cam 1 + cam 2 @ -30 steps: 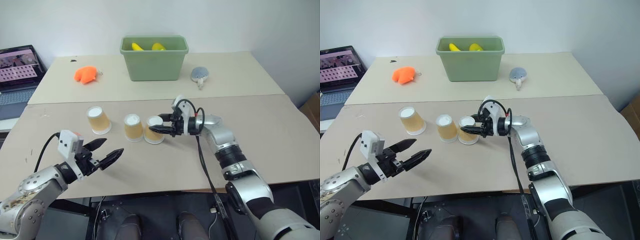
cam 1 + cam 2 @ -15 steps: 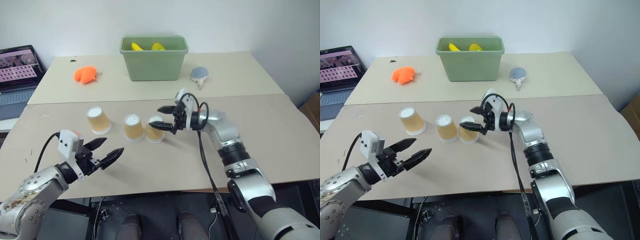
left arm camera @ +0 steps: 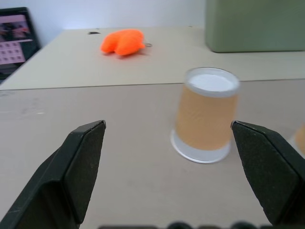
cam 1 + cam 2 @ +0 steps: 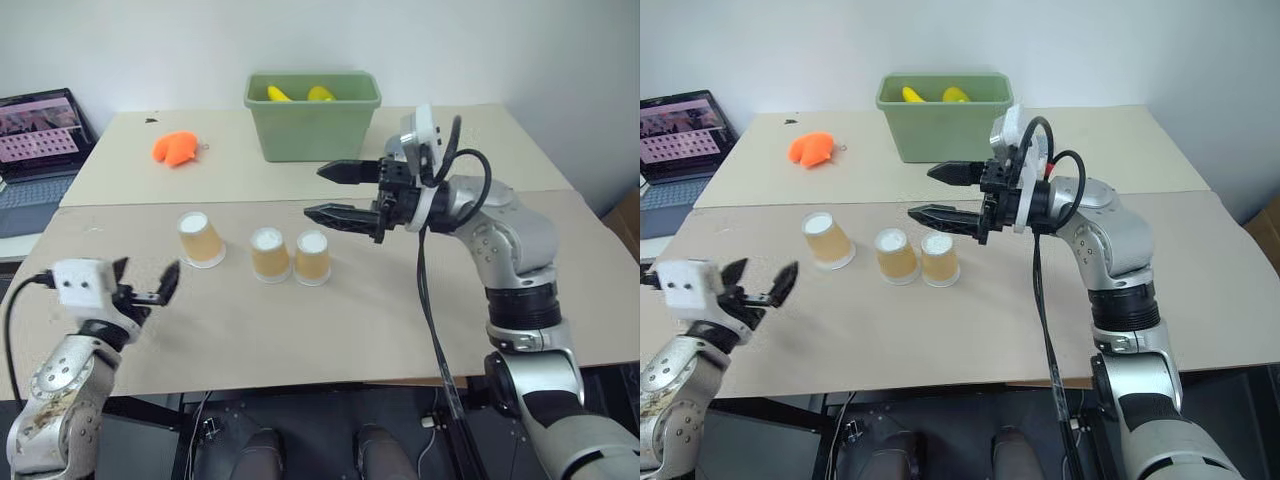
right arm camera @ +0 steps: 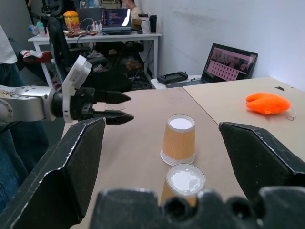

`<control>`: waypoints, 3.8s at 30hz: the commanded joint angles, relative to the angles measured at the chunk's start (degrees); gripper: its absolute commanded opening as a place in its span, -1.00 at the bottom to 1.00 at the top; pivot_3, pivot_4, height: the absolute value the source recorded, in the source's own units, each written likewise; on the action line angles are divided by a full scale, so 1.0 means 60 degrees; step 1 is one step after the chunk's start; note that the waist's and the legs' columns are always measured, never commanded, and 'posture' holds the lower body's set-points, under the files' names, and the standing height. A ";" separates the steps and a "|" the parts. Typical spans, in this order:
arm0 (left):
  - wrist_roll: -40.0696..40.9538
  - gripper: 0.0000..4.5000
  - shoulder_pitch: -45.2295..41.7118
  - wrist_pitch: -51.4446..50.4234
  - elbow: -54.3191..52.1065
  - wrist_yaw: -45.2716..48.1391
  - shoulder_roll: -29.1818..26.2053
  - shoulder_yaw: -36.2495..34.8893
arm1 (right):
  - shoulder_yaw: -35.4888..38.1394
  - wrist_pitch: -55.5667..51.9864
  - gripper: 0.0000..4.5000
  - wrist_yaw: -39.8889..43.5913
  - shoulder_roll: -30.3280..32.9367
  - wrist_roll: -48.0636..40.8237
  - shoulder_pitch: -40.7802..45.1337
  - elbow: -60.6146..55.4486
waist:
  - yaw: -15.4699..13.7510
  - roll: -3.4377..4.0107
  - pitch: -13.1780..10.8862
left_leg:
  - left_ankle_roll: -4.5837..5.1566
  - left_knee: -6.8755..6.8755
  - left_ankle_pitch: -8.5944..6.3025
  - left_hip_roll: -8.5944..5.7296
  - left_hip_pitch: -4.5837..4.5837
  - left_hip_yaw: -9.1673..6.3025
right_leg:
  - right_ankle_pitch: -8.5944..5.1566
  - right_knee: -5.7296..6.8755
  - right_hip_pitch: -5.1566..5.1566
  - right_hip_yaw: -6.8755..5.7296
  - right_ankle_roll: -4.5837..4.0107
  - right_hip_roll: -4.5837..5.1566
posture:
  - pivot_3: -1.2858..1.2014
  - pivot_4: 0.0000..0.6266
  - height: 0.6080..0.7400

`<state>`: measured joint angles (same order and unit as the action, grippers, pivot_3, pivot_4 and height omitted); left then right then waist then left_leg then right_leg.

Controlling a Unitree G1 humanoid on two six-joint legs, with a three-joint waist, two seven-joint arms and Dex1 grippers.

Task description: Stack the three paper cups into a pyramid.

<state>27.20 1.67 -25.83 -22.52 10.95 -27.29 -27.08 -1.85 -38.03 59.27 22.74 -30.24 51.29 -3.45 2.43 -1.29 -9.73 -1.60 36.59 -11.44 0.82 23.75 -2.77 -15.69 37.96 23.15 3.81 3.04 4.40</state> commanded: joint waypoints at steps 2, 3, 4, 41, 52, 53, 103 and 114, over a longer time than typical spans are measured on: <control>-0.0520 1.00 -0.1275 0.0533 0.1322 0.0577 -0.0395 0.0611 | 0.0293 -0.0173 0.99 -0.0186 0.0154 -0.0447 0.0028 -0.0580 | -0.0094 -0.0001 0.0000 | -0.0001 0.0005 0.0001 -0.0003 0.0002 -0.0005 | 0.0000 0.0002 -0.0003 -0.0008 0.0000 0.0002 | 0.03 -0.52 0.88; -0.0560 1.00 -0.1589 0.0467 0.1704 0.0802 -0.0501 0.0805 | 0.0408 -0.0235 0.99 -0.0215 0.0191 -0.0563 0.0058 -0.0606 | -0.0120 -0.0002 0.0000 | -0.0001 0.0013 0.0001 -0.0006 0.0003 -0.0006 | 0.0000 0.0003 -0.0006 -0.0012 0.0000 0.0003 | 0.03 -0.52 0.88; -0.0680 1.00 -0.1880 0.0545 0.2114 0.1058 -0.0612 0.1013 | 0.0503 -0.0291 0.99 -0.0260 0.0214 -0.0653 0.0090 -0.0645 | -0.0122 -0.0010 0.0003 | -0.0001 0.0020 0.0001 -0.0005 0.0006 -0.0007 | 0.0000 0.0003 -0.0007 -0.0014 0.0001 0.0001 | 0.03 -0.52 0.88; -0.1634 0.40 -0.5534 0.1979 0.6862 0.3752 -0.0686 0.2463 | 0.0433 -0.0345 1.00 -0.1014 0.0866 -0.0849 -0.0426 -0.1065 | 0.0008 -0.0018 0.0000 | 0.0001 0.0022 0.0000 -0.0001 0.0019 -0.0011 | 0.0000 0.0007 0.0008 -0.0017 0.0002 -0.0002 | 0.03 -0.52 0.88; -0.1402 0.40 -0.6346 0.1964 0.7262 0.3649 -0.0680 0.2221 | 0.0240 -0.0184 1.00 -0.1169 0.0835 -0.0573 -0.0465 -0.0942 | -0.0001 -0.0022 -0.0002 | 0.0001 0.0022 0.0000 -0.0002 0.0019 -0.0013 | 0.0000 0.0008 0.0008 -0.0017 0.0002 -0.0002 | 0.03 -0.52 0.88; -0.1212 0.40 -0.6702 0.1857 0.7468 0.3726 -0.0656 0.2118 | 0.0211 -0.0129 1.00 -0.1215 0.0834 -0.0498 -0.0492 -0.0930 | -0.0005 -0.0025 -0.0004 | 0.0001 0.0024 0.0000 -0.0002 0.0020 -0.0014 | 0.0000 0.0009 0.0007 -0.0019 0.0002 -0.0002 | 0.03 -0.52 0.88; -0.2608 0.40 -1.2526 0.2026 1.3292 1.2229 -0.0384 0.5079 | 0.1177 0.0289 1.00 -0.3403 0.0353 -0.0689 -0.1855 -0.1364 | 0.0060 -0.0032 -0.0015 | -0.0013 0.0050 0.0013 -0.0004 0.0087 -0.0040 | -0.0001 0.0022 0.0033 -0.0059 0.0011 -0.0008 | 0.03 -0.52 0.88; -0.2781 0.96 -1.2561 0.2268 1.3449 1.2034 -0.0247 0.4862 | 0.1137 0.0227 1.00 -0.3385 0.0391 -0.0677 -0.1875 -0.1371 | 0.0054 -0.0032 -0.0015 | -0.0012 0.0057 0.0013 -0.0004 0.0087 -0.0043 | -0.0001 0.0024 0.0031 -0.0059 0.0011 -0.0010 | 0.03 -0.52 0.88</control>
<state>10.44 -72.03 -12.90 58.54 83.32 -28.70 3.22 3.32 -36.84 38.73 24.43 -32.93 39.68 -9.44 2.75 -1.48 -9.82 -1.67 36.93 -11.37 0.79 24.27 -3.02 -15.69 38.12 23.34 3.46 3.11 4.36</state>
